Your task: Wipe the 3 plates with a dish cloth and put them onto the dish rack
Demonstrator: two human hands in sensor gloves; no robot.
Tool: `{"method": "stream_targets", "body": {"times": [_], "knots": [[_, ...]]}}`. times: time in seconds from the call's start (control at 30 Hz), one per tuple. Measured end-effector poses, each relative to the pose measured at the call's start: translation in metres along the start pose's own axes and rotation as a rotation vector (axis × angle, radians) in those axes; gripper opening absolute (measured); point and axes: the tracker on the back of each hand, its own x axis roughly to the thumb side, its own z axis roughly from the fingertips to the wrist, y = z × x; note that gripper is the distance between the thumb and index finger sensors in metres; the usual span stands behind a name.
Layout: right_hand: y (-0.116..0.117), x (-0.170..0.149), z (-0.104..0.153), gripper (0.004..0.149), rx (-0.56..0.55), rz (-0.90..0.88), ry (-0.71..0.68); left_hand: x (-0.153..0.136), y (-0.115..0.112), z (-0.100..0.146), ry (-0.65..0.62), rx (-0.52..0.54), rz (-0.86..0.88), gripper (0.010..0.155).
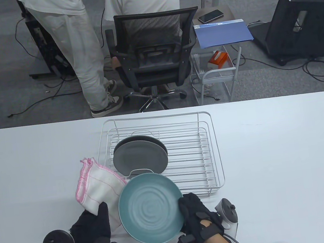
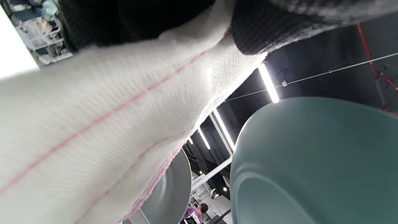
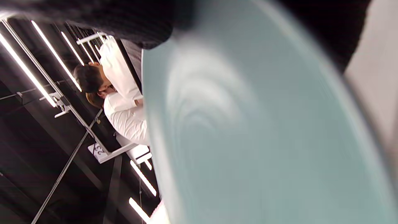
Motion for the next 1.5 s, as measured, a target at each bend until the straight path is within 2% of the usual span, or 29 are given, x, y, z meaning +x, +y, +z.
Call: {"method": "stream_targets", "body": {"times": [0.07,0.2,0.33,0.43,0.6,0.67,0.77,0.93,1.1,1.2,1.33,1.5], "knots": [[0.003,-0.001,-0.001,0.051,0.065,0.005,0.023,0.003,0.001,0.000,-0.020,0.001,-0.026,0.050],[0.002,-0.001,0.002,0.048,0.018,0.053,0.005,0.013,-0.003,0.001,-0.091,-0.017,-0.131,0.050],[0.004,-0.003,0.008,0.046,-0.014,0.047,0.023,0.027,-0.016,0.004,-0.196,-0.091,-0.310,0.050],[0.007,0.000,0.008,0.047,0.027,0.075,0.001,0.038,-0.032,0.007,-0.277,-0.188,-0.477,0.050],[0.008,-0.002,0.005,0.052,0.037,0.088,-0.036,0.053,-0.057,0.010,-0.303,-0.349,-0.791,0.053],[0.009,-0.003,0.004,0.053,0.028,0.099,-0.058,0.055,-0.067,0.012,-0.319,-0.422,-0.839,0.056],[0.009,-0.002,0.006,0.054,0.002,0.102,-0.088,0.055,-0.078,0.014,-0.267,-0.549,-0.878,0.058],[0.001,0.004,0.010,0.054,-0.060,0.070,-0.142,0.056,-0.083,0.015,-0.258,-0.594,-0.849,0.057],[-0.005,0.017,0.013,0.054,-0.109,0.058,-0.243,0.052,-0.086,0.017,-0.248,-0.710,-0.712,0.056],[-0.008,0.024,0.017,0.054,-0.128,0.054,-0.307,0.058,-0.093,0.022,-0.297,-0.789,-0.670,0.056],[-0.006,0.027,0.018,0.055,-0.095,0.045,-0.335,0.064,-0.106,0.031,-0.343,-0.885,-0.555,0.056],[0.003,0.023,0.018,0.056,-0.035,0.032,-0.347,0.063,-0.111,0.034,-0.380,-0.899,-0.505,0.058]]}}
